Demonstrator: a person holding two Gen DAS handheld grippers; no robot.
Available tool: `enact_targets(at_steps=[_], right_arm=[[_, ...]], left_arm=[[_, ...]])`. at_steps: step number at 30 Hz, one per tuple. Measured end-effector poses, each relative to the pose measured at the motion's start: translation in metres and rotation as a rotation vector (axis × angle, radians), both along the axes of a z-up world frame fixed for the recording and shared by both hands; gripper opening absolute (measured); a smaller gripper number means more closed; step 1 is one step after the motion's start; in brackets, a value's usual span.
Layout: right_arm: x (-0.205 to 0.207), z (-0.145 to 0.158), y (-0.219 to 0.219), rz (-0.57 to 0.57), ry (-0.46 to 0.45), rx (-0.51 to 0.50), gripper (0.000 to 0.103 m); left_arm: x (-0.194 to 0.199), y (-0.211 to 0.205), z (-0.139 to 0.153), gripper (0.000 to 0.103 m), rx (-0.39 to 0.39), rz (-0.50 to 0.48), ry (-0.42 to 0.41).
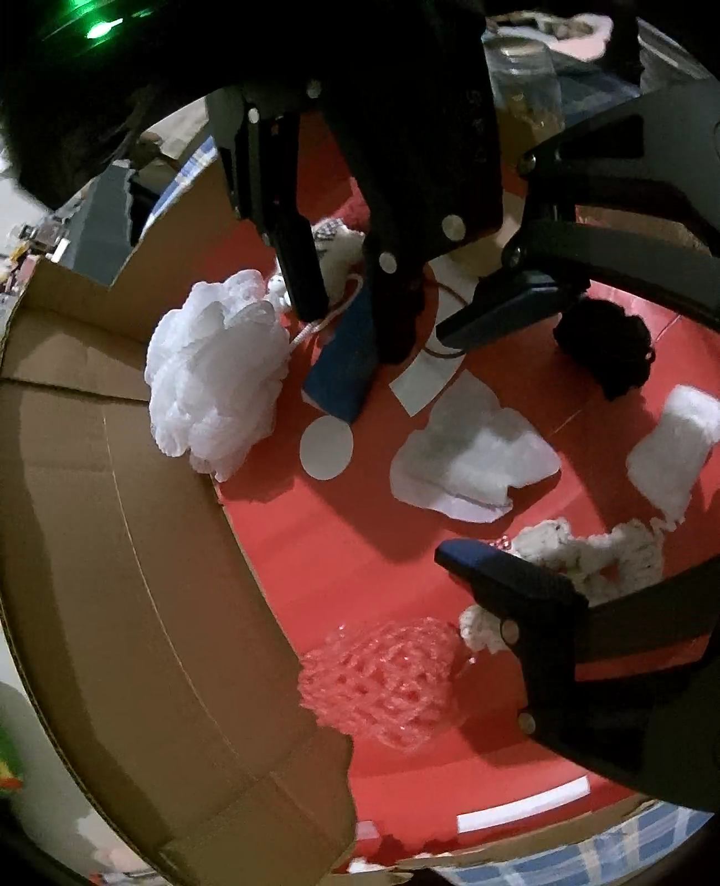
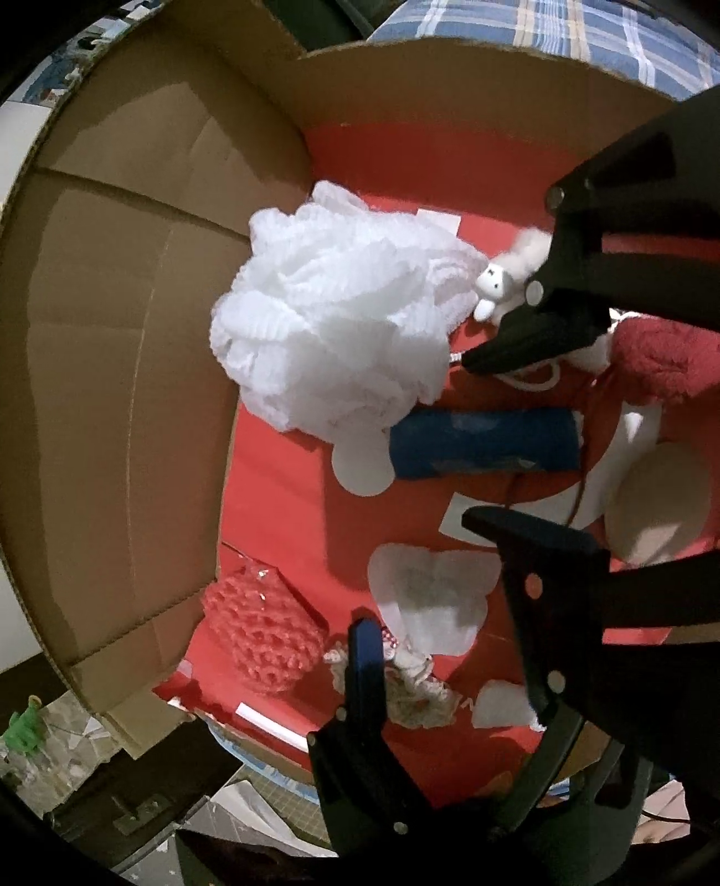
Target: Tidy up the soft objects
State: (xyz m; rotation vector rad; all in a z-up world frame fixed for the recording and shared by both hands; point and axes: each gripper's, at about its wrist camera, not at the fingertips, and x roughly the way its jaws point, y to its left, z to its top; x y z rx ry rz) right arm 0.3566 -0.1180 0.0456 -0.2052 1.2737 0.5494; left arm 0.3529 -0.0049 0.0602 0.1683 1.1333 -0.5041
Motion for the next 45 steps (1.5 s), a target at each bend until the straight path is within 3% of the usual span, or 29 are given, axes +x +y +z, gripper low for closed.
enact_targets(at_steps=[7,11,14,28,30,40,45], right_arm=[[-0.017,0.031,-0.021,-0.031,-0.058,0.027,0.078],[-0.041,0.060,-0.035,-0.059,-0.131,0.042,0.096],[-0.058,0.077,-0.045,-0.085,-0.175,0.051,0.101],[-0.131,0.104,-0.076,-0.195,-0.303,0.049,0.103],[-0.138,0.102,-0.077,-0.204,-0.309,0.047,0.103],[-0.155,0.077,-0.078,-0.264,-0.370,0.037,0.103],[-0.158,0.067,-0.077,-0.280,-0.394,0.040,0.103]], left_arm=[[-0.025,0.015,0.027,0.070,-0.042,0.042,-0.040],[-0.047,0.026,0.045,0.079,-0.070,0.096,-0.078],[-0.063,0.032,0.056,0.079,-0.080,0.134,-0.093],[-0.121,0.042,0.069,0.083,-0.148,0.308,-0.133],[-0.127,0.044,0.067,0.083,-0.168,0.321,-0.123],[-0.138,0.043,0.045,0.084,-0.123,0.371,-0.142],[-0.137,0.052,0.036,0.084,-0.187,0.400,-0.121]])
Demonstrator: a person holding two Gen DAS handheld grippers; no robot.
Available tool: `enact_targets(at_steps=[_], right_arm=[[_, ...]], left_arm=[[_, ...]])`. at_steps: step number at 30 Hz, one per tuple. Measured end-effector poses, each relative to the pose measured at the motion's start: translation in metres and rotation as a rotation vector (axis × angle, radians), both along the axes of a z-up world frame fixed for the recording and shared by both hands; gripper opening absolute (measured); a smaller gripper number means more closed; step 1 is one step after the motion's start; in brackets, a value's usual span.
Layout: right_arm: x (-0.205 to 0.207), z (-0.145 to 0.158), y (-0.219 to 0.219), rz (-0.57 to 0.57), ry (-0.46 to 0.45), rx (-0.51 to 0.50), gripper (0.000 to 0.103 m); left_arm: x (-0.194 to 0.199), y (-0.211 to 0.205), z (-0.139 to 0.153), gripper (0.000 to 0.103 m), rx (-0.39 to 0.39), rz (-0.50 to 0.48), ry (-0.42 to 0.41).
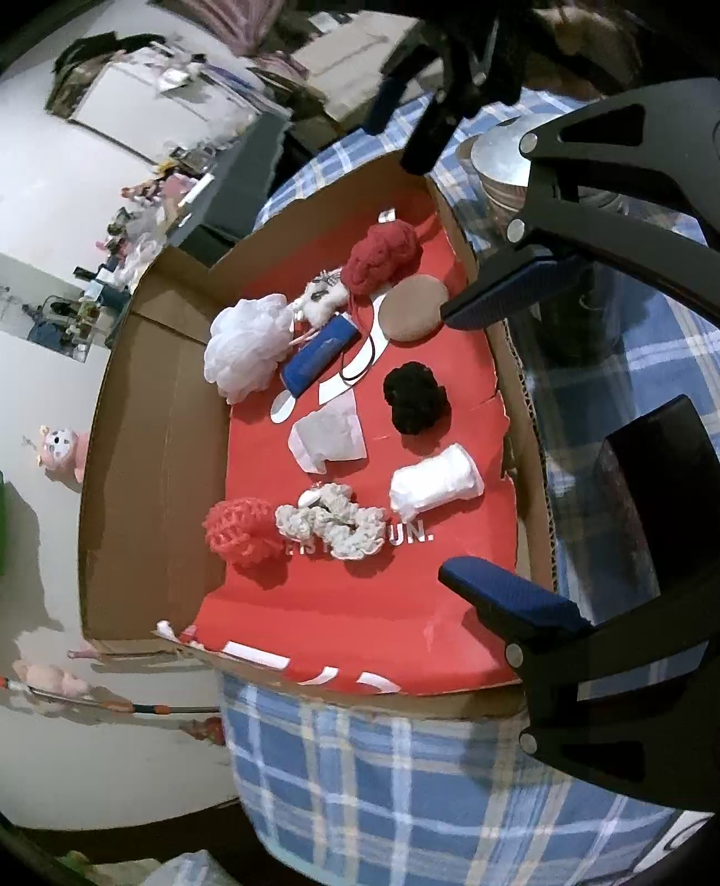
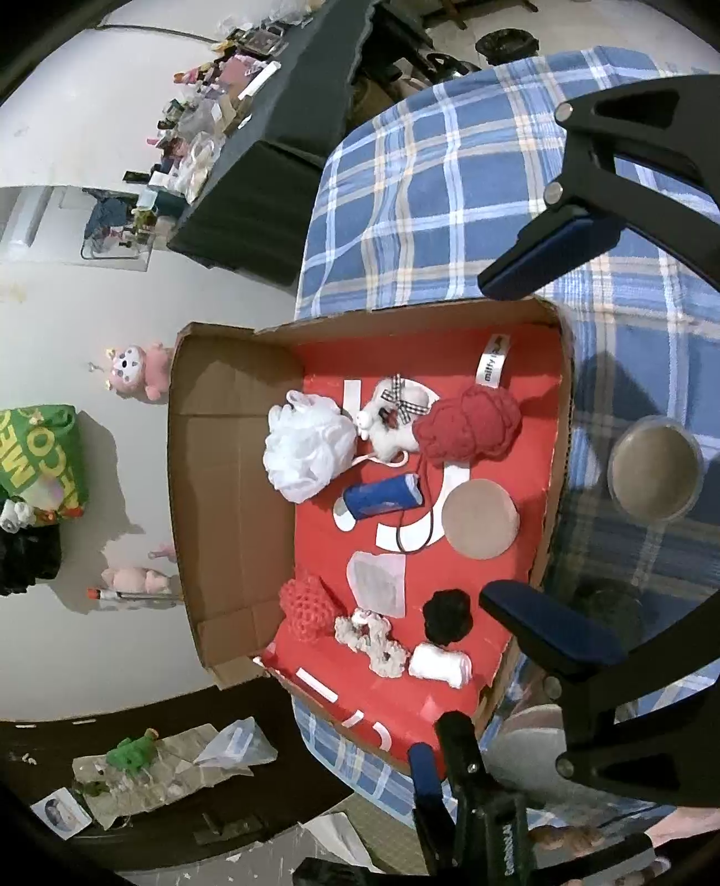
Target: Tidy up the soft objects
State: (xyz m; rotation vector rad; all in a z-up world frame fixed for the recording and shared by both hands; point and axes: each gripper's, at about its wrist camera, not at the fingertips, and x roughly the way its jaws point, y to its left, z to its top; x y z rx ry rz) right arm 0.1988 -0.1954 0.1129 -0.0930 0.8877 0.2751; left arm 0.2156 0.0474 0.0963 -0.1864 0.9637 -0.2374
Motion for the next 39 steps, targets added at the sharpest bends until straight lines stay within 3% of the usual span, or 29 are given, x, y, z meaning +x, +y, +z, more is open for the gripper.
enact_targets(at_steps=[10,30,39], right_arm=[[-0.005,-0.012,-0.002,-0.014,-0.020,0.030,0.103],[-0.013,-0.028,0.003,-0.026,-0.071,-0.058,0.103],[-0.024,-0.029,0.002,-0.043,-0.171,-0.063,0.103]], left_arm=[[-0.008,0.008,-0.002,0.084,0.006,0.021,-0.039],[-0.008,0.005,-0.030,0.084,0.064,0.016,0.006],[-0.018,0.002,-0.027,0.084,0.089,0.030,-0.075]])
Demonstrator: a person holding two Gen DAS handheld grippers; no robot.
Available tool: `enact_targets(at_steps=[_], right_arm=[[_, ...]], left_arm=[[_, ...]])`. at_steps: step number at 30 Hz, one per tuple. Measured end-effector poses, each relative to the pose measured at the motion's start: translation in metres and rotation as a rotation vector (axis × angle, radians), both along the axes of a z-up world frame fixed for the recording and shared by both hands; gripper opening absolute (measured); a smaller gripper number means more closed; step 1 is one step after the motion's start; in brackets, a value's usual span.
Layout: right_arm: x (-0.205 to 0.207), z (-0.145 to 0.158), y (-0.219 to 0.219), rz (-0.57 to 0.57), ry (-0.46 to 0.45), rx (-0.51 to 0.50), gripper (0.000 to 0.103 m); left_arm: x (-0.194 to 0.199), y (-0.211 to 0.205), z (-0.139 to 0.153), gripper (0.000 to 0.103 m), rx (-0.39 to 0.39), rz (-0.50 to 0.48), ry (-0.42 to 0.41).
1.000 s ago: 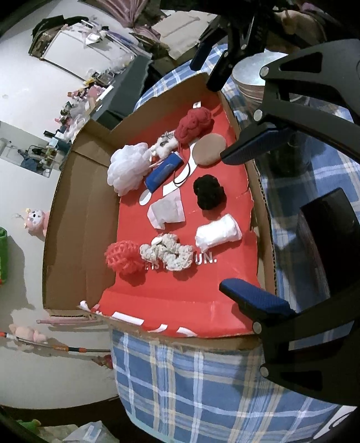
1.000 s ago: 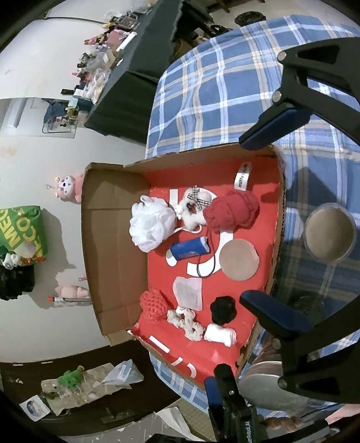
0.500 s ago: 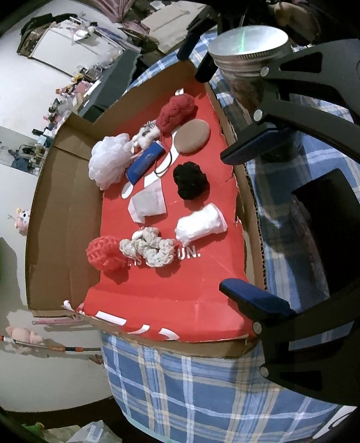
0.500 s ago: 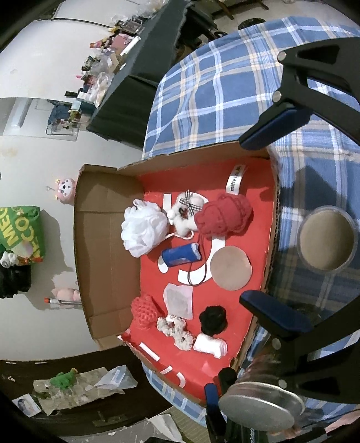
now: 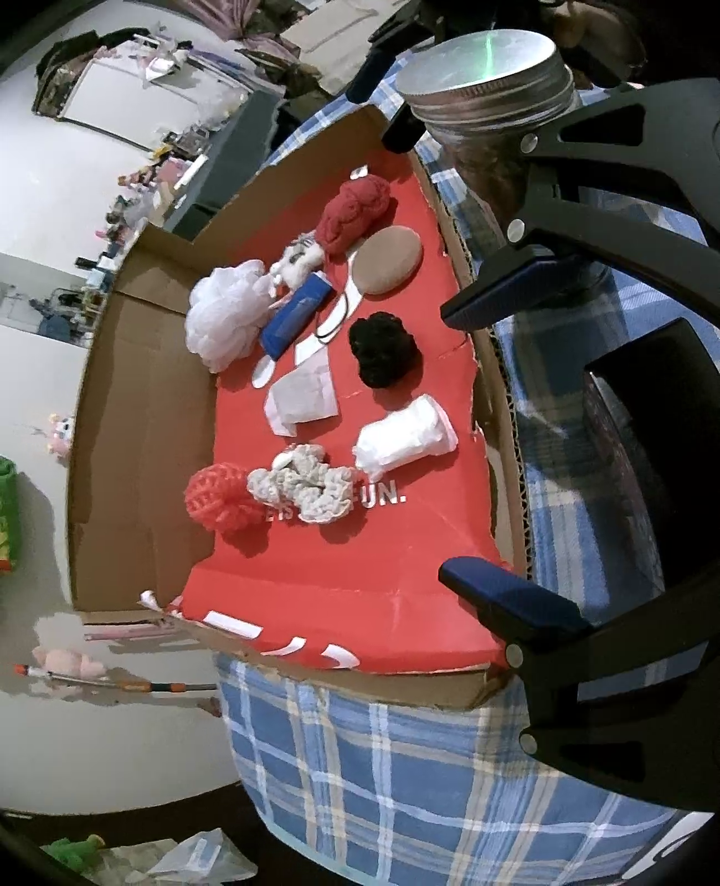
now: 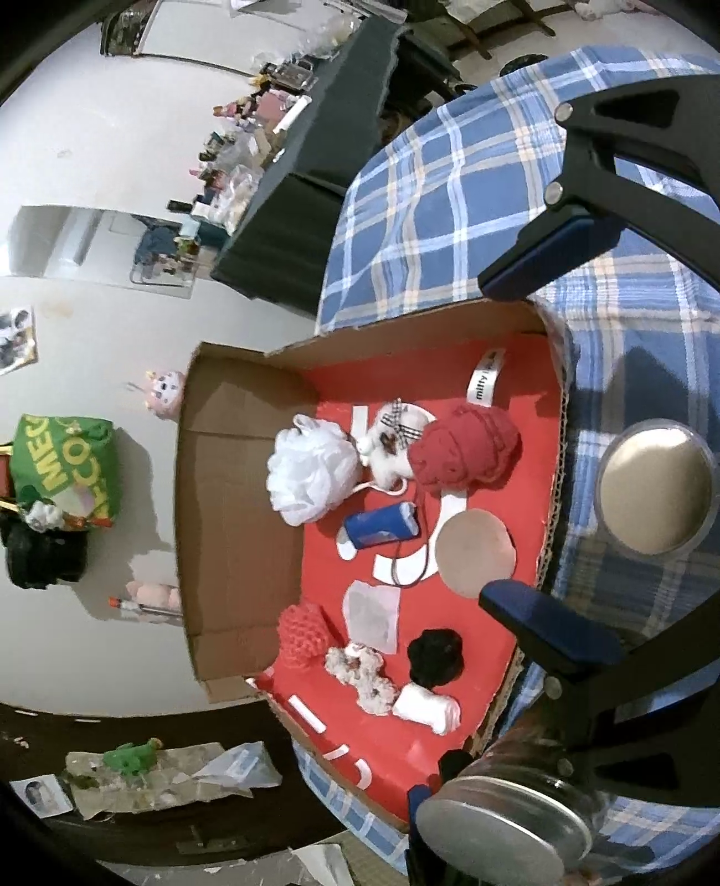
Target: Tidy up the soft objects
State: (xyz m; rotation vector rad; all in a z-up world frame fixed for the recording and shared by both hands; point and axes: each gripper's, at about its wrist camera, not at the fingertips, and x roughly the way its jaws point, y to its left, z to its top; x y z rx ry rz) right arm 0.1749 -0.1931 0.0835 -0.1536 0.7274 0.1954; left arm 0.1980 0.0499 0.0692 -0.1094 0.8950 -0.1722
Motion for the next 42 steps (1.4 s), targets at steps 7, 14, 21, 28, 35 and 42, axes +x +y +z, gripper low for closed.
enact_targets(at_steps=[7,14,21,28,35,42], right_arm=[[-0.0024,-0.0018,-0.0025,-0.002,-0.050,0.031,0.103],[-0.0010,-0.0047,-0.0013,0.000,-0.053,0.026,0.103],[-0.0014,-0.0054,-0.0005,0.000,-0.054,0.023,0.103],[-0.0012,-0.0061,0.0003,-0.001,-0.053,0.022,0.103],[-0.0015,-0.0059,0.0000,-0.001,-0.054,0.022,0.103],[-0.0016,-0.0062,0.0003,-0.001,-0.055,0.020,0.103]], left_arm=[[-0.0059,-0.0017,0.0019,0.084,0.013,0.001,-0.056],[-0.0063,-0.0027,-0.0009,0.084,0.016,-0.001,-0.055],[-0.0073,-0.0034,-0.0008,0.084,0.027,-0.001,-0.059],[-0.0074,-0.0032,-0.0004,0.084,0.029,-0.001,-0.062],[-0.0076,-0.0036,0.0009,0.084,0.033,-0.003,-0.063],[-0.0086,-0.0043,0.0017,0.084,0.032,-0.001,-0.065]])
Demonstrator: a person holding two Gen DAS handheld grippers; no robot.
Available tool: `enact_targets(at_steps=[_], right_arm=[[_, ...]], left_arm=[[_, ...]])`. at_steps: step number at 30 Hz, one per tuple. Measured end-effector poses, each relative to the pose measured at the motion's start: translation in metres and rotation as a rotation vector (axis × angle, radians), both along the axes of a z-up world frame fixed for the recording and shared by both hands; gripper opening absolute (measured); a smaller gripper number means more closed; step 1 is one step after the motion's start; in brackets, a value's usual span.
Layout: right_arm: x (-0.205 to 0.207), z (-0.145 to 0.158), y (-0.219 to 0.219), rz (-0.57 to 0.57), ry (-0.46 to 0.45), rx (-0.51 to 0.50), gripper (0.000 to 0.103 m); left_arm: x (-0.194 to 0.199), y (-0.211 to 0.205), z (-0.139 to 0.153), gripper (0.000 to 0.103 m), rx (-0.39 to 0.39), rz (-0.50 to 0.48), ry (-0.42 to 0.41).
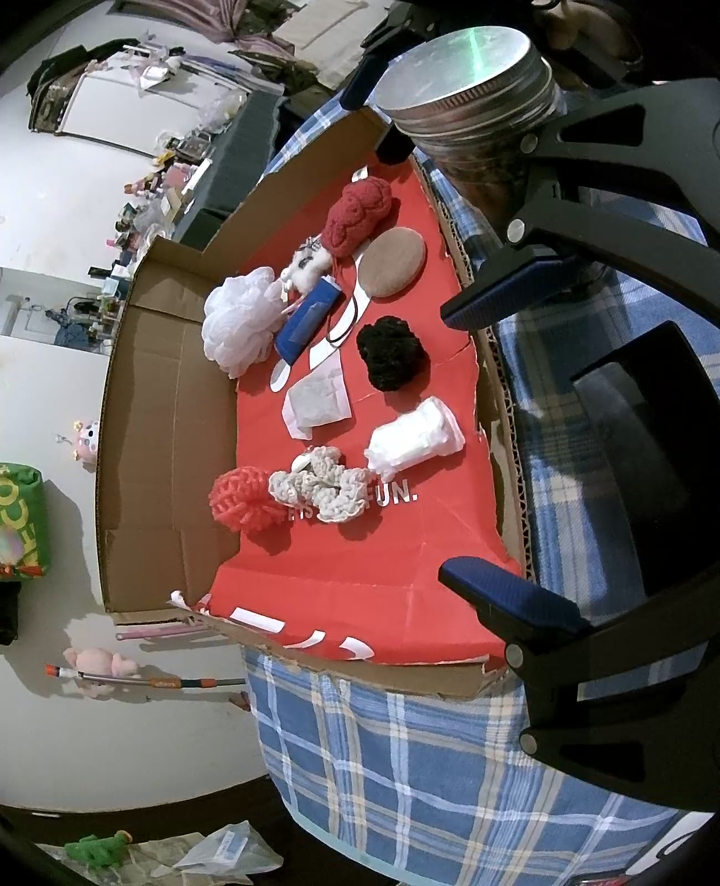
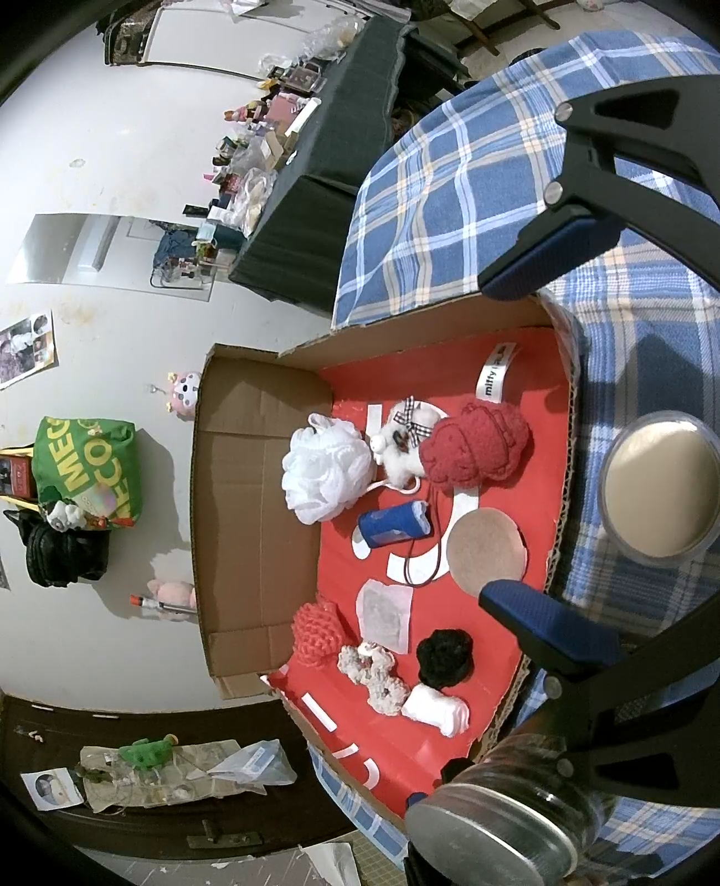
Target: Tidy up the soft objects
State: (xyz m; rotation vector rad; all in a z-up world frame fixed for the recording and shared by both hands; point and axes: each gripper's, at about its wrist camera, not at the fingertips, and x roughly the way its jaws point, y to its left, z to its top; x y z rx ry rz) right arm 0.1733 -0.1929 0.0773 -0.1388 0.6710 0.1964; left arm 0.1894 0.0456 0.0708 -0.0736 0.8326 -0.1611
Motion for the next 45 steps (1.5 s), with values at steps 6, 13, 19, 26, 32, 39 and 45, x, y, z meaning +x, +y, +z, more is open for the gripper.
enact_targets(at_steps=[6,13,19,26,32,39,45], right_arm=[[-0.0002,-0.0001,0.0000,0.000,0.000,0.000,0.103],[-0.0006,-0.0003,0.0000,-0.001,-0.002,0.000,0.103],[-0.0005,-0.0002,0.0003,0.000,-0.001,0.000,0.103],[-0.0011,0.0002,0.0003,-0.001,-0.002,-0.001,0.103],[-0.0012,0.0001,0.0004,0.000,-0.002,-0.003,0.103],[-0.0012,-0.0004,0.0006,0.000,-0.003,-0.004,0.103],[-0.0019,0.0002,0.0004,0.000,-0.003,-0.004,0.103]], left_arm=[[-0.0001,0.0001,0.0003,0.084,-0.001,-0.003,0.003],[0.0000,0.0008,0.0000,0.084,0.003,-0.003,0.005],[0.0001,0.0008,0.0001,0.084,0.002,-0.003,0.006],[0.0002,0.0012,-0.0015,0.084,0.003,-0.005,0.009],[0.0003,0.0017,-0.0018,0.084,0.003,-0.004,0.011],[0.0004,0.0008,-0.0020,0.084,0.003,-0.004,0.011],[0.0005,0.0007,-0.0021,0.084,0.002,-0.004,0.011]])
